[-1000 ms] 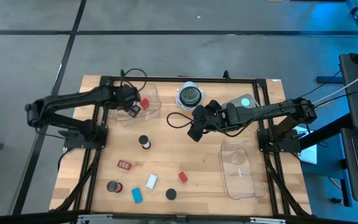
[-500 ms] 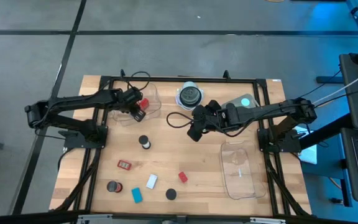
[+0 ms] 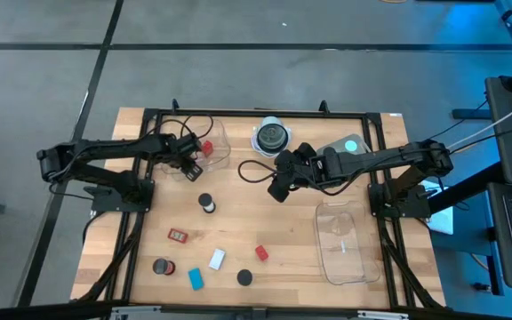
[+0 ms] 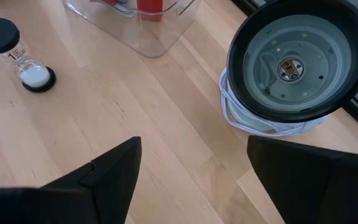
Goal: Pick & Place Office items
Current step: Put the left red charger adapter into the left transparent bin, then move the white hourglass to the top middle of the table
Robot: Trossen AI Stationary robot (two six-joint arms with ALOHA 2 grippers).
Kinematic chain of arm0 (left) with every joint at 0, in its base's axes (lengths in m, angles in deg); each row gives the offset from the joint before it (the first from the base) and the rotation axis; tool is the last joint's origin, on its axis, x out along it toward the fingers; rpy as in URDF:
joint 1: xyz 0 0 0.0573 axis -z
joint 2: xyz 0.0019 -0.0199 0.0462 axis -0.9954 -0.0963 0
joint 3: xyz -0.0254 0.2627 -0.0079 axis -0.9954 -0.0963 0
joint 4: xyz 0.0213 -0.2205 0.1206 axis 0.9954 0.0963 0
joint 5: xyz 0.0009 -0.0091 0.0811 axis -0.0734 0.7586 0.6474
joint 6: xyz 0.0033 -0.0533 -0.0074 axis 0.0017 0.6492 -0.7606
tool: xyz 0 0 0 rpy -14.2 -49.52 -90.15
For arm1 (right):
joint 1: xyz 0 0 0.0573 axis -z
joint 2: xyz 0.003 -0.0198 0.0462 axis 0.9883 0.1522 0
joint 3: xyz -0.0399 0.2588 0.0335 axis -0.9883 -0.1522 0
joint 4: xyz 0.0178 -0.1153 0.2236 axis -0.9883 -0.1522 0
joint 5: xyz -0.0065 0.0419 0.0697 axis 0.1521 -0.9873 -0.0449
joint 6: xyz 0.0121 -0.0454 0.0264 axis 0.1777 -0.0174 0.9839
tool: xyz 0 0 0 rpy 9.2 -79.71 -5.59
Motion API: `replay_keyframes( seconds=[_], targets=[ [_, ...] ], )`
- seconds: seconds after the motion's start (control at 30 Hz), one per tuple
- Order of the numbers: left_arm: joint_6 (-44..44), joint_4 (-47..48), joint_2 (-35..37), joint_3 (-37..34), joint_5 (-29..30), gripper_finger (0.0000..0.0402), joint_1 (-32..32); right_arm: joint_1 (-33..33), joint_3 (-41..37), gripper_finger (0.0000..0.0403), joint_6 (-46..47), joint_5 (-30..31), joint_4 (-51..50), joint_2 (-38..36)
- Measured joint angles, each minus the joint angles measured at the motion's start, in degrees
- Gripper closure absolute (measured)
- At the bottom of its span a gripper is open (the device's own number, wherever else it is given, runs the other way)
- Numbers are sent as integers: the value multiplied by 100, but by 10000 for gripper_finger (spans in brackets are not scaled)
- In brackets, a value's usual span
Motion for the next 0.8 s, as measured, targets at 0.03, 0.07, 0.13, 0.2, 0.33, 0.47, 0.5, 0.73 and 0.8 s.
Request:
replay_keyframes(
  seconds=[0.03, 0.07, 0.13, 0.2, 0.33, 0.47, 0.5, 0.73, 0.8],
  targets=[
    [-6, 0, 0, 0, 25, 259, 0, 0, 0, 106, 0, 0, 0, 1],
    [-13, 0, 0, 0, 46, 249, 0, 0, 0, 106, 0, 0, 0, 1],
    [-15, -10, 0, 0, 77, 233, 0, 0, 0, 106, 0, 0, 0, 1],
    [-16, -9, 0, 0, 100, 223, 0, 0, 0, 106, 0, 0, 0, 0],
    [-15, 4, 0, 12, 117, 214, 0, 0, 0, 106, 0, 0, 0, 1],
    [-243, 158, 7, 356, 101, 215, 2, 0, 0, 106, 0, 0, 0, 1],
    [-255, 224, 13, 504, 107, 216, 2, 0, 1, 106, 0, 0, 0, 1],
    [-271, 606, 17, 1627, 74, 225, 126, 0, 0, 106, 0, 0, 0, 1],
    [-271, 592, 52, 1840, -20, 227, 256, 0, 0, 106, 0, 0, 2, 1]
  ],
)
